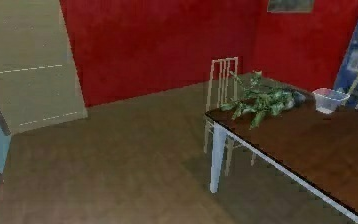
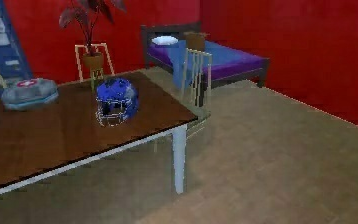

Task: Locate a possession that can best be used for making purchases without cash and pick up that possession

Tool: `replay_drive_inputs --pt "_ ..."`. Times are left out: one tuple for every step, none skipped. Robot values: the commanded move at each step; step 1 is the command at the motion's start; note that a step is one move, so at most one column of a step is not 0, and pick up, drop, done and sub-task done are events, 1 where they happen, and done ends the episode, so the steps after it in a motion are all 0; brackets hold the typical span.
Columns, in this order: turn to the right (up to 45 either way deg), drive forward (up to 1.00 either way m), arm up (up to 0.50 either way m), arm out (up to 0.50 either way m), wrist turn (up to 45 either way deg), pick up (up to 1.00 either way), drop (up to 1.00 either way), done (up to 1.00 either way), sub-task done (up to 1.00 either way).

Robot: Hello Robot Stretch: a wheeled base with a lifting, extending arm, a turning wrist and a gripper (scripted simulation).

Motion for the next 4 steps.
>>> replay_drive_inputs --pt "-39.0 0.0 0.0 0.0 0.0 0.0 0.0 0.0 0.0" --pt "0.0 1.0 0.0 0.0 0.0 0.0 0.0 0.0 0.0" --pt "0.0 1.0 0.0 0.0 0.0 0.0 0.0 0.0 0.0" --pt "6.0 0.0 0.0 0.0 0.0 0.0 0.0 0.0 0.0"
